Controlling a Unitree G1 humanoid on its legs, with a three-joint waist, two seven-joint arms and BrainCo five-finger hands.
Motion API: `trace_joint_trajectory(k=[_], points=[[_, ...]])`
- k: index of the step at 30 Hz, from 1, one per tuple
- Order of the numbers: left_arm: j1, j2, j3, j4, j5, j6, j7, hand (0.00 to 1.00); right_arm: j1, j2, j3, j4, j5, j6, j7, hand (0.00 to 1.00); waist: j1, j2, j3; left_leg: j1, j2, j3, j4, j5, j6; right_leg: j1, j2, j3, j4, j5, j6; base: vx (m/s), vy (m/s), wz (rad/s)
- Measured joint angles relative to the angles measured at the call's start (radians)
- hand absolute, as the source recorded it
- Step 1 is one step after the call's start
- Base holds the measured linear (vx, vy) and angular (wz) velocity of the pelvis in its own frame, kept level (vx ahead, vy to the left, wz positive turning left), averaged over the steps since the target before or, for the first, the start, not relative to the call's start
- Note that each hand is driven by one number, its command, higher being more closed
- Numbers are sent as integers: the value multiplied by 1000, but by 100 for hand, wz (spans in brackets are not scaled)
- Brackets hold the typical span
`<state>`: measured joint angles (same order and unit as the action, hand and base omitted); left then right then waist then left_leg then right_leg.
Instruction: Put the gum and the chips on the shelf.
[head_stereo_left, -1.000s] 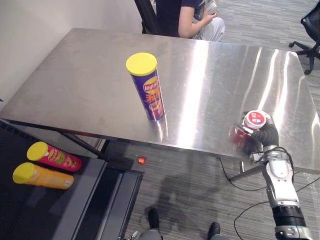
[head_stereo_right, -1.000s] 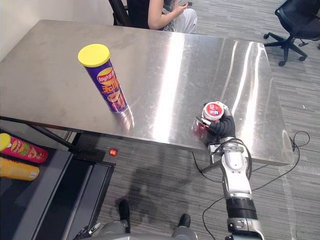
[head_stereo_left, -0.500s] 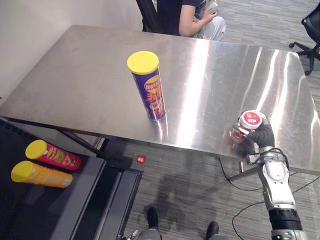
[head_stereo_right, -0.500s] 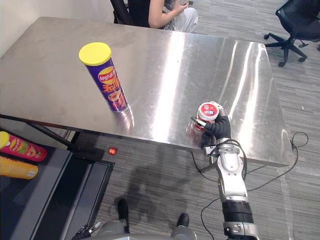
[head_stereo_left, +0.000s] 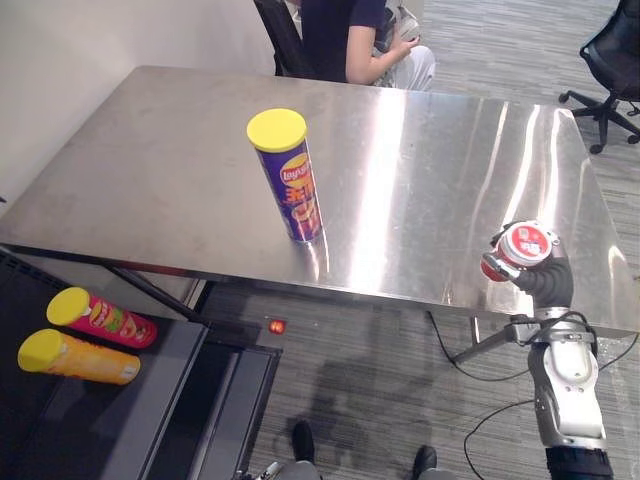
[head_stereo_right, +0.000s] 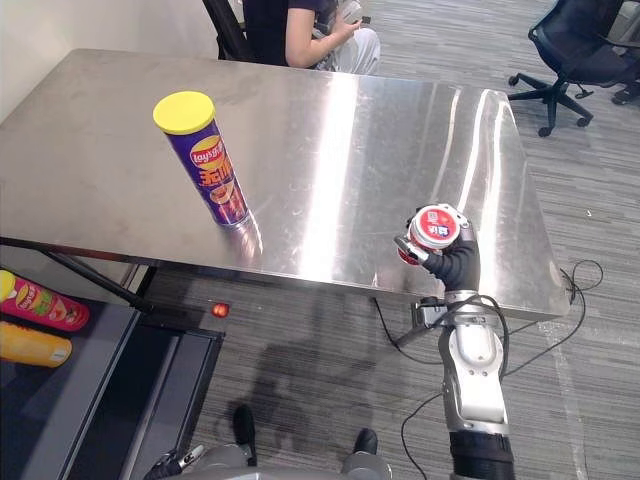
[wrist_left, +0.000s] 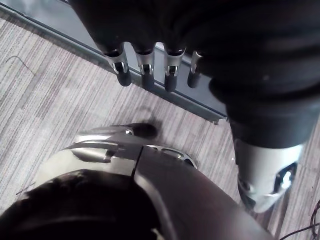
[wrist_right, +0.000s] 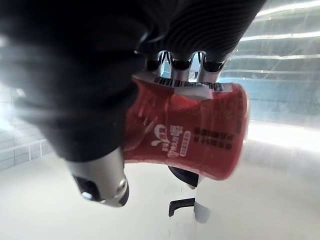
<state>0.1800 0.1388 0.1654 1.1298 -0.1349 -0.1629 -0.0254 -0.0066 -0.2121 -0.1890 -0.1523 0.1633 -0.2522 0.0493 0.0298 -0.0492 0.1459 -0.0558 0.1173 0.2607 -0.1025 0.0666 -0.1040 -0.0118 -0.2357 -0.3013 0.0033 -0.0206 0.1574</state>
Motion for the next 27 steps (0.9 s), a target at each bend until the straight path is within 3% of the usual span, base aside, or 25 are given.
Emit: trace_joint_trajectory(k=[9, 12, 13, 16, 18, 20, 21, 22, 23, 24, 25, 26, 27], points=[[1, 0, -1, 2, 2, 2, 1, 0, 77, 37, -19, -1, 12, 1, 6, 100, 0, 1, -14, 31, 2, 5, 7, 0, 0, 23, 0, 11, 9, 1, 2, -3, -2, -2], [0, -5, -1, -12, -1, 7, 1, 0, 75, 35, -17, 4, 12, 1, 10, 100, 1, 12, -8, -19, 23, -11, 107, -39, 0, -57, -14, 30, 172, -21, -18, -65, 19, 9], [1, -6, -1, -19, -14, 11, 0, 0, 68, 35, 3, 13, 12, 1, 13, 100, 2, 6, 1, -58, 21, -52, 192, -69, 3, -66, -34, 14, 234, -56, -16, -94, 16, 44], [0, -9, 0, -25, -45, 13, -1, 0, 31, 34, 37, 29, 12, 1, 17, 100, 3, 8, 4, -114, 10, -144, 241, -71, 4, -22, -42, -74, 221, -94, -13, -115, -25, 88], [-6, -20, 1, -28, -60, 13, -2, 0, -18, 33, 62, 55, 12, 1, 14, 100, 9, 38, 13, -173, 9, -272, 191, -12, -12, 6, -9, -201, 182, -115, -12, -237, -106, 151], [-7, -36, 1, -35, -60, 15, -1, 0, -33, 25, 61, 53, 12, 1, 2, 100, 31, 65, 16, -187, 29, -308, 80, -11, -14, 0, 30, -274, 178, -125, -37, -279, -156, 159], [-16, -27, 11, -29, -60, 22, 0, 0, -41, 24, 50, 53, 11, 2, -2, 100, 41, 50, 22, -198, 42, -172, 40, -65, 66, -4, 10, -332, 160, -122, -54, -198, -101, 164], [-30, -29, 20, -23, -60, 22, 0, 0, -44, 23, 36, 54, 11, 2, -5, 100, 41, 32, 32, -224, 45, -80, 82, -53, 119, -5, -10, -373, 164, -124, -57, -150, -60, 177], [-28, -25, 38, -18, -60, 23, -1, 0, -46, 24, 10, 54, 11, 2, -18, 100, 39, 27, 31, -253, 47, 60, 233, -7, 190, 0, -50, -443, 184, -127, -64, -74, -42, 165], [2, -33, 39, -20, -60, 23, -1, 0, -45, 13, -11, 49, 10, 2, -24, 100, 33, 40, 27, -240, 72, 157, 387, -2, 214, 7, -62, -500, 226, -122, -62, -49, -54, 192], [10, -44, 37, -26, -59, 26, -2, 0, -42, -6, -28, 43, 10, 1, -31, 100, 16, 89, 18, -246, 67, 186, 377, 15, 203, 16, -60, -545, 266, -130, -71, -74, -14, 164], [10, -55, 36, -36, -59, 27, -4, 0, -39, -13, -52, 46, 9, 2, -38, 100, 3, 93, 24, -249, 52, 194, 349, 58, 236, 9, -70, -557, 297, -156, -82, -177, -27, 199], [0, -42, 58, -62, -59, 19, -6, 0, -27, -7, -89, 44, 1, 3, -43, 100, -6, 69, 21, -231, -5, 133, 187, 166, 228, -17, -33, -557, 205, -145, -125, -207, -46, 170]])
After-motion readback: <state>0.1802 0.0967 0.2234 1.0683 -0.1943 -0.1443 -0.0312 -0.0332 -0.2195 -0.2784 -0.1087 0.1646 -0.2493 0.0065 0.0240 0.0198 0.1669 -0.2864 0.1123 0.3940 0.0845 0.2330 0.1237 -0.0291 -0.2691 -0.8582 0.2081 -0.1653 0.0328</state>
